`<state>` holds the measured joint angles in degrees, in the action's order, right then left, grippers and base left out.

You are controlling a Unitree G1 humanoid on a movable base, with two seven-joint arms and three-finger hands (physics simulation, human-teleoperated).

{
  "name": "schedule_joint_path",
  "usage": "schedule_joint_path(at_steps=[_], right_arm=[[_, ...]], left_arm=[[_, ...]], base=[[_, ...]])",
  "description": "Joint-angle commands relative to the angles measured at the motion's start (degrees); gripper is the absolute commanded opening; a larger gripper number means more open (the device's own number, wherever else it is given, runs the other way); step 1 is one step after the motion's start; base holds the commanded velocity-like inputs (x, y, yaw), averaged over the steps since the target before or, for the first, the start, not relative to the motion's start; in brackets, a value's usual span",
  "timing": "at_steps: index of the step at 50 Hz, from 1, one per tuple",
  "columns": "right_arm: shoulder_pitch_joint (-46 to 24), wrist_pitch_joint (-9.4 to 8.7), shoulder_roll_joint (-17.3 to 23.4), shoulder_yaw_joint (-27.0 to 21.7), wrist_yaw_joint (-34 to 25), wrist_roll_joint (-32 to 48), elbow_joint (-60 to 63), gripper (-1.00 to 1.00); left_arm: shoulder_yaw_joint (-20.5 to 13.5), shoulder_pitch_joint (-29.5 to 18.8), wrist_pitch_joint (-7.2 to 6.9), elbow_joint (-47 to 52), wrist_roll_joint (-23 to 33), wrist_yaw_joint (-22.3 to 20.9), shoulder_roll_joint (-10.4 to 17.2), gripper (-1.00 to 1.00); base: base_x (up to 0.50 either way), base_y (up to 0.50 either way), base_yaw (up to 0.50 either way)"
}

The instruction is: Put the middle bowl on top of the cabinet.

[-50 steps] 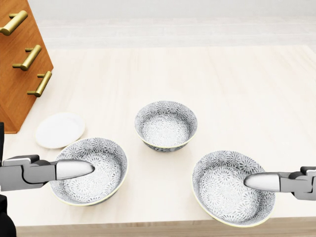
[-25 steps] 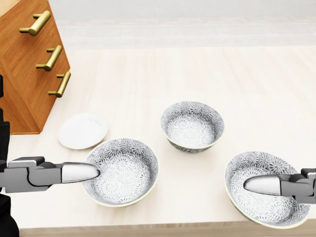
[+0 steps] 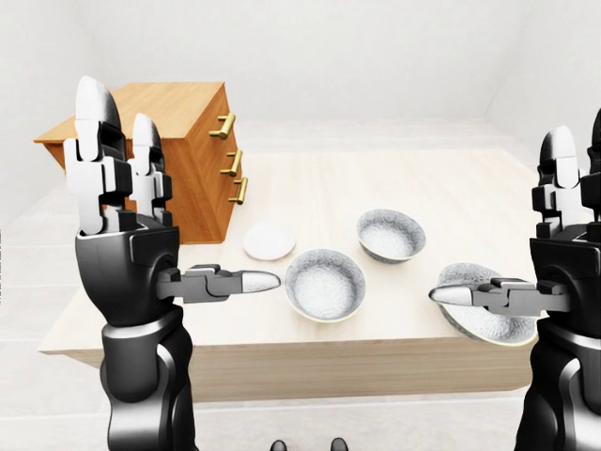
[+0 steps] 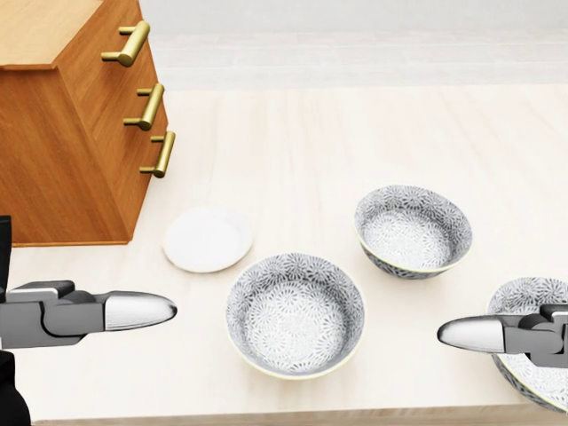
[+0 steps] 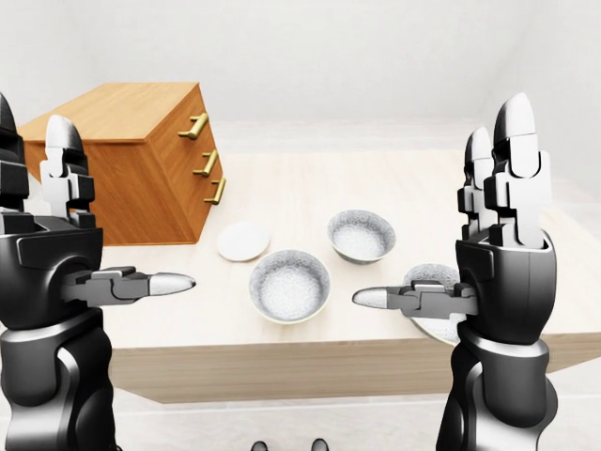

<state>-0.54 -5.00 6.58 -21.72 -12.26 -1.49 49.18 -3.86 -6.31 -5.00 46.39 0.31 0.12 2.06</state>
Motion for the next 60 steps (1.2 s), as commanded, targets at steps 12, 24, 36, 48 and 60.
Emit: schedule_joint_path(at_steps=[12, 24, 36, 48, 60], right_arm=[[-0.55, 0.0, 0.28, -0.74, 0.49, -0.13, 0.48, 1.0], [-0.34, 0.0, 1.07, -0.23, 0.49, 0.92, 0.03, 1.0], [-0.22, 0.0, 0.64, -0.11, -0.37, 1.53, 0.06, 1.0], [0.4, 0.0, 0.2, 0.48, -0.71, 2.23, -0.44, 1.0], [0.19, 0.0, -0.11, 0.23, -1.15, 1.58, -0.11, 1.0]], left_arm=[[0.34, -1.05, 0.0, 1.2, -0.78, 0.21, 0.16, 1.0], [0.5, -1.12, 0.0, 0.72, -0.73, 0.13, 0.1, 1.0], [0.96, -0.44, 0.0, 0.48, -0.27, -0.01, 0.2, 1.0], [0.61, -0.7, 0.0, 0.27, -0.21, -0.22, 0.22, 1.0], [0.91, -0.38, 0.0, 0.14, -0.09, -0.41, 0.13, 1.0]], base=[[0.03, 0.36, 0.0], [0.03, 0.36, 0.0], [0.03, 0.36, 0.0], [0.03, 0.36, 0.0], [0.02, 0.19, 0.0]])
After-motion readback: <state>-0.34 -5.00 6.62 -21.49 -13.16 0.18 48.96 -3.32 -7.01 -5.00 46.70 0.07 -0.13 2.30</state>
